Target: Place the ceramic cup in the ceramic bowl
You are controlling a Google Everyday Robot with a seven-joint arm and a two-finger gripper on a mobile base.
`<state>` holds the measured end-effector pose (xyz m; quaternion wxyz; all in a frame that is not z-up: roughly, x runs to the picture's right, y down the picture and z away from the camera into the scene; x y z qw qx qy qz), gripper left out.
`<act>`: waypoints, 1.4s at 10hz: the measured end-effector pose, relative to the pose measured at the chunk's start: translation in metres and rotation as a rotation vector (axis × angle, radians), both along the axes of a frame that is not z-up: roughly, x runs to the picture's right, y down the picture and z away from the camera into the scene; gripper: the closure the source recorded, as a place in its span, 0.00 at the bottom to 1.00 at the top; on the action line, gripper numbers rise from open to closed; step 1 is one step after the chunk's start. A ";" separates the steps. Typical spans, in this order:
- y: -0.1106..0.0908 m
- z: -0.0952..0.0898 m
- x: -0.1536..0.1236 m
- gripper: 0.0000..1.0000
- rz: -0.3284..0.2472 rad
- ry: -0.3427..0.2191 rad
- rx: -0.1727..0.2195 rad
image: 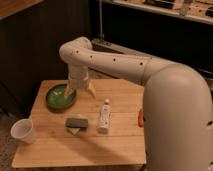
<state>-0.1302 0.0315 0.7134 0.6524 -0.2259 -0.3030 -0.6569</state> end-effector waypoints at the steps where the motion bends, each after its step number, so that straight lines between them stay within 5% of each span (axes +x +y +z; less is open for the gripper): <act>1: 0.000 -0.001 -0.001 0.20 0.000 -0.001 -0.001; 14: -0.008 -0.003 -0.018 0.20 0.036 -0.001 -0.013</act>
